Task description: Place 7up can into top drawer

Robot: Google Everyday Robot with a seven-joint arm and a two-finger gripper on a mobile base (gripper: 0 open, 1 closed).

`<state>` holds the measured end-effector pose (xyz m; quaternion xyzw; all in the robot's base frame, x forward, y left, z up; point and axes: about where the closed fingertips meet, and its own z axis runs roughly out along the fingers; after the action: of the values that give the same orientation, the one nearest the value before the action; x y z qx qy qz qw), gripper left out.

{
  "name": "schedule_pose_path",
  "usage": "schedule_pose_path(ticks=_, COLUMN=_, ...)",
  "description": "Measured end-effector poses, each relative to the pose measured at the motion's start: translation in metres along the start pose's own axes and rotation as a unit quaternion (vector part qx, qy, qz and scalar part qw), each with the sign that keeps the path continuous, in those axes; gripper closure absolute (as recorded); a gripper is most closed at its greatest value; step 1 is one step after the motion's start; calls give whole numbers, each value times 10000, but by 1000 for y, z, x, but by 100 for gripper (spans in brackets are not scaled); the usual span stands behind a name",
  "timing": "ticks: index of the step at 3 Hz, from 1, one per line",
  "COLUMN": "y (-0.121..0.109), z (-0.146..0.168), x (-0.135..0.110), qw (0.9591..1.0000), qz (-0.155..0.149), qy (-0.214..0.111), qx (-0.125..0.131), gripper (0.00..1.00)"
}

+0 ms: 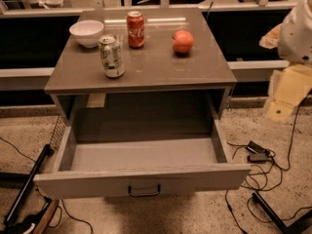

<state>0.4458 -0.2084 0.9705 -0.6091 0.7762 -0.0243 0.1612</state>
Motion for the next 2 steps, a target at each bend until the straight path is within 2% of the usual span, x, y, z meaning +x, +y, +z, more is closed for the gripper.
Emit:
schedule_pose_path(ticks=1, y=-15, z=42, x=-47, qw=9986, qz=-347, qy=-274, qx=-276, gripper=0)
schedule_pose_path(ticks=2, y=-37, z=88, x=-120, qw=9925, qz=-790, qy=-768, qx=-527, gripper=0)
